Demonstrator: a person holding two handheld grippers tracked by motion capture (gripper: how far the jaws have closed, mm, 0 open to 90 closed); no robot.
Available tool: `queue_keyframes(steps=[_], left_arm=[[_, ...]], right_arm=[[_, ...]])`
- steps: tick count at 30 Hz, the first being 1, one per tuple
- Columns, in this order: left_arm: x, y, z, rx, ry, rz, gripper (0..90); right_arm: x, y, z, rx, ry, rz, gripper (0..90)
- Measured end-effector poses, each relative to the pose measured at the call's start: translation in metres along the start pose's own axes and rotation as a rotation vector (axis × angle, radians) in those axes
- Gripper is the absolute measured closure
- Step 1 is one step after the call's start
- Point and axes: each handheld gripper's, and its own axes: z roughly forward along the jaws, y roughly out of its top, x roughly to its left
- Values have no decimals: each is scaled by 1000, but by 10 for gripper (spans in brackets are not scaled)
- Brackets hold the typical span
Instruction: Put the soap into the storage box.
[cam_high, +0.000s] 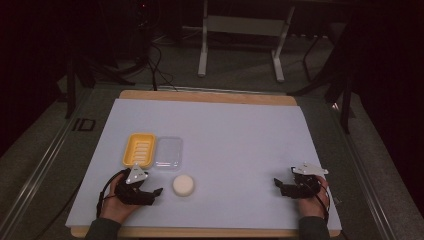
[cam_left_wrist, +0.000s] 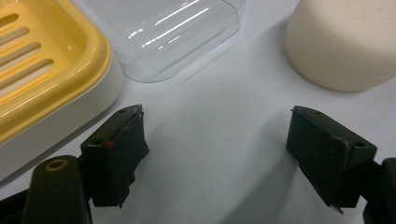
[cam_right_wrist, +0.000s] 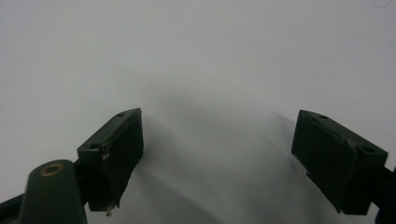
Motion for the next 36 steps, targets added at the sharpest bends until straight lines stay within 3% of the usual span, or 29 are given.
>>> queue_keyframes(steps=[5,7,11,19,27,36], left_arm=[[-2,2,-1,6,-5,15,242],[-2,3,-2,8,-8,18,243],[-2,5,-3,18,-24,35,244],[3,7,-7,25,-42,37,243],[5,10,-10,44,-80,54,246],[2,21,-9,77,-117,131,256]], right_arm=[[1,-1,-2,-18,-2,-6,167],[0,-3,-5,-54,-14,17,229],[-1,-4,-7,-73,-14,34,229],[0,-3,-5,-58,-24,12,229],[2,-4,-7,-82,-44,13,202],[1,-5,-9,-100,-47,15,200]])
